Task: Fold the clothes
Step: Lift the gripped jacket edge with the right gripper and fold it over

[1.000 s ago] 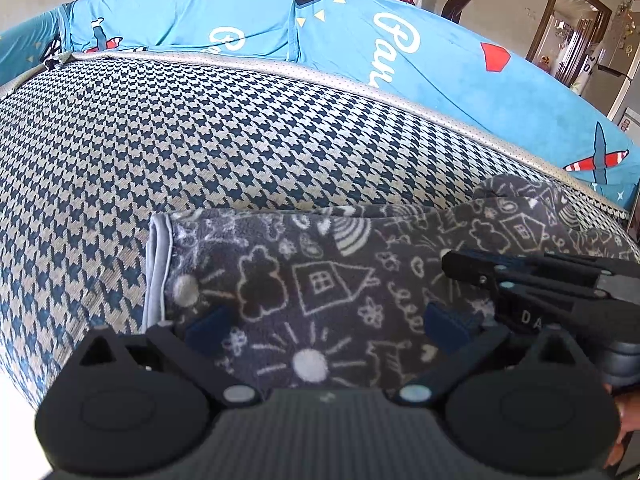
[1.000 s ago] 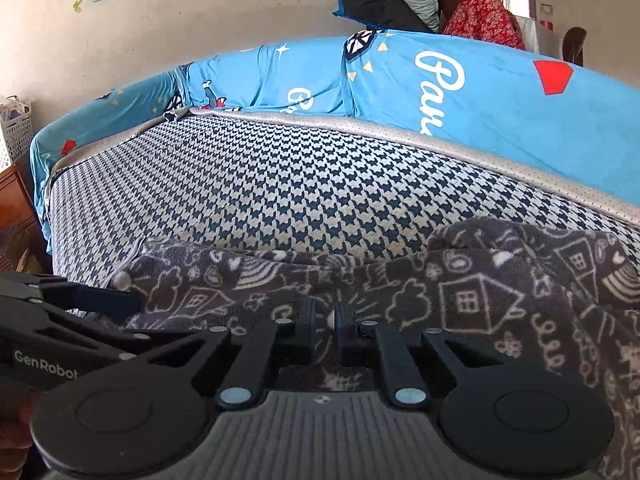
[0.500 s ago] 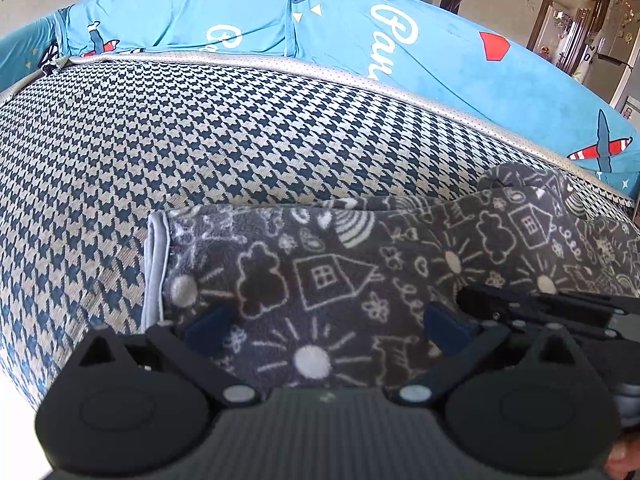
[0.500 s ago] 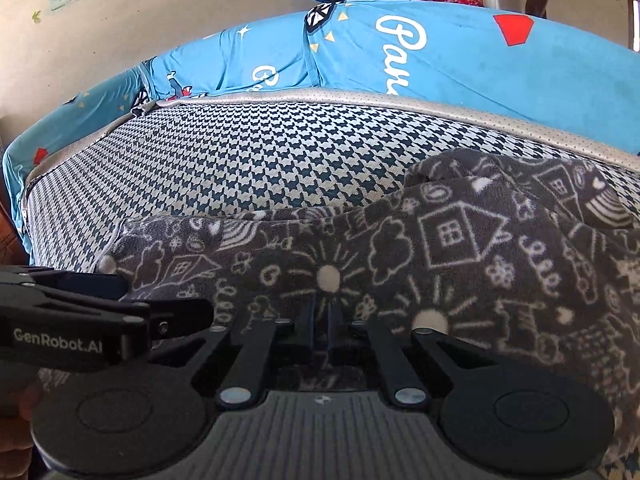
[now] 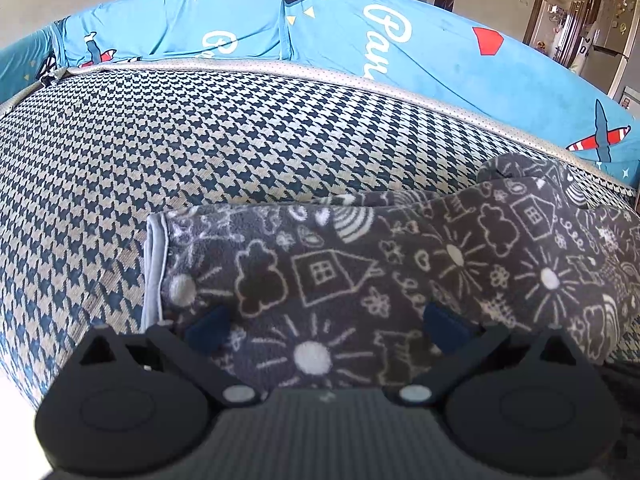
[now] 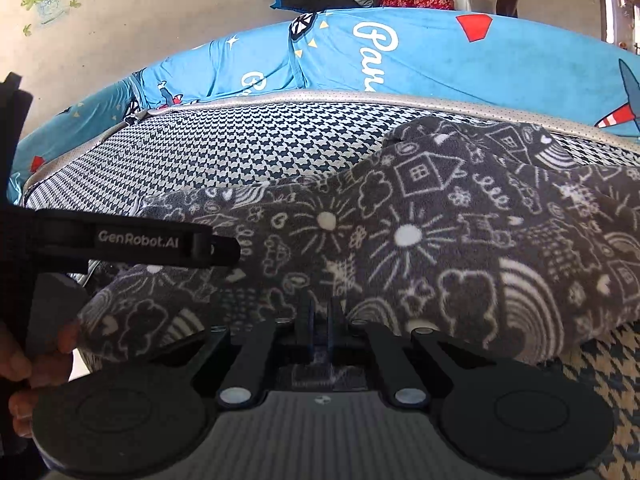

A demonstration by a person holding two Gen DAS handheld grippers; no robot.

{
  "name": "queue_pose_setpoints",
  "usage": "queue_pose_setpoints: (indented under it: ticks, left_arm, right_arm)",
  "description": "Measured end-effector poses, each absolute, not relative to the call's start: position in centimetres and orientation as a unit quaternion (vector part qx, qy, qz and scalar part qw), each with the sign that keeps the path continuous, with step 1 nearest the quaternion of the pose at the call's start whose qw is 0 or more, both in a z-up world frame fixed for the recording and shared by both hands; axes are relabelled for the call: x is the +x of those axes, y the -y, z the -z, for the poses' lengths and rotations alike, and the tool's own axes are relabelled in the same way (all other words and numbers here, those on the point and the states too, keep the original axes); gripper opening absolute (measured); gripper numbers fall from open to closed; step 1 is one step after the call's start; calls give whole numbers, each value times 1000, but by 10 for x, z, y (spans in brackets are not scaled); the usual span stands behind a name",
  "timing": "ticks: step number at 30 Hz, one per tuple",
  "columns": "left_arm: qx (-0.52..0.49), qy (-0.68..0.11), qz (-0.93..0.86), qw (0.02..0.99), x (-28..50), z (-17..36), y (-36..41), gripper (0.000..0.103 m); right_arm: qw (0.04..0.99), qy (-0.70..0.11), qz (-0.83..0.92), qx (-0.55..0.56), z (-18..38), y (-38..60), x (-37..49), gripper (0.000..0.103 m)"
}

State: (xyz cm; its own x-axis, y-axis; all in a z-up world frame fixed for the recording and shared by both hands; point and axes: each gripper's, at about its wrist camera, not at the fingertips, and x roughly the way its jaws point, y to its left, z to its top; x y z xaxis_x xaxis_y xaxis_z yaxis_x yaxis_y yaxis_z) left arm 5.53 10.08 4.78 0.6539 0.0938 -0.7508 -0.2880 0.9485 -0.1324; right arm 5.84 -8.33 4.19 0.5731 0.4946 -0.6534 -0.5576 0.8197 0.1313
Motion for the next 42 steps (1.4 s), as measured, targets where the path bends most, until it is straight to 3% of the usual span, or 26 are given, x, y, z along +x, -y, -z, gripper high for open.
queue_pose_setpoints:
  ticks: [28, 42]
  left_arm:
    - [-168, -349, -124, 914, 1, -51, -92, 103]
    - [-138, -346, -126, 920, -31, -50, -83, 103]
  right_arm:
    - [900, -334, -280, -30, -35, 99, 26, 3]
    - [899, -335, -283, -21, -34, 104, 23, 3]
